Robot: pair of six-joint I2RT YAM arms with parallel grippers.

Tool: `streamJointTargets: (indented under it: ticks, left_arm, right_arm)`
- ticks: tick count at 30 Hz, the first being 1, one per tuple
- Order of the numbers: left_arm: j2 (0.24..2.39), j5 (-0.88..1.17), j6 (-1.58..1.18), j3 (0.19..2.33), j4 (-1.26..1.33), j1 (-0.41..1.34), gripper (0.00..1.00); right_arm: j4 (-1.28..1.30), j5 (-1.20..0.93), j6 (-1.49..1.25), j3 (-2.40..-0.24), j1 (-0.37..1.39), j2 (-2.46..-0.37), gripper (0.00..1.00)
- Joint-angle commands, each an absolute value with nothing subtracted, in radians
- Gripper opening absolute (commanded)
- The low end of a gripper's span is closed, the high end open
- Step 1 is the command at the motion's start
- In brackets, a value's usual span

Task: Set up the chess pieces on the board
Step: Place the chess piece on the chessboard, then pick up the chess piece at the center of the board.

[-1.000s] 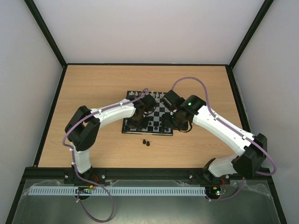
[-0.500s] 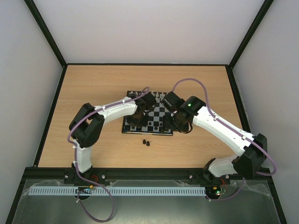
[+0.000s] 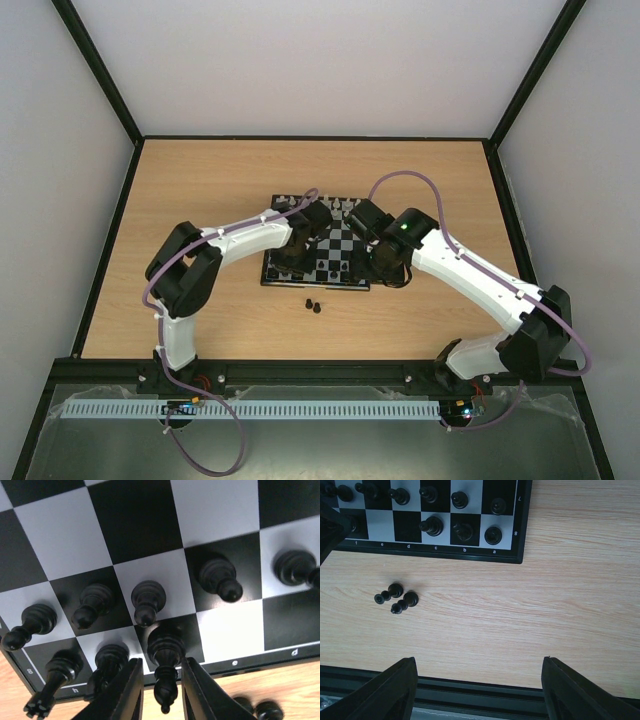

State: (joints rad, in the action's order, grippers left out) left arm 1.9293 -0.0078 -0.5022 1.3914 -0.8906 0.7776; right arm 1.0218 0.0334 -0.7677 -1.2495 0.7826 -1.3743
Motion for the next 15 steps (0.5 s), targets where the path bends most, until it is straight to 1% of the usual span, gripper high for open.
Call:
streamJointTargets:
  ticks: [1,10,15]
  left_arm:
    - [1.899,-0.005,-0.505,1.385,-0.921,0.774,0.29]
    - [1.89,-0.031,-0.495,1.504,-0.986,0.773,0.44]
    - [1.869,-0.046,-0.494,1.573,-1.047,0.77,0.5]
  right_arm:
    - [1.046,0.03,-0.777,-1.234,0.778,-1.358,0.69]
    - [1.051,0.029,-0.773,-1.255,0.777,-1.368,0.69]
    - [1.05,0.028,-0.775,-1.266,0.778,-1.37,0.69]
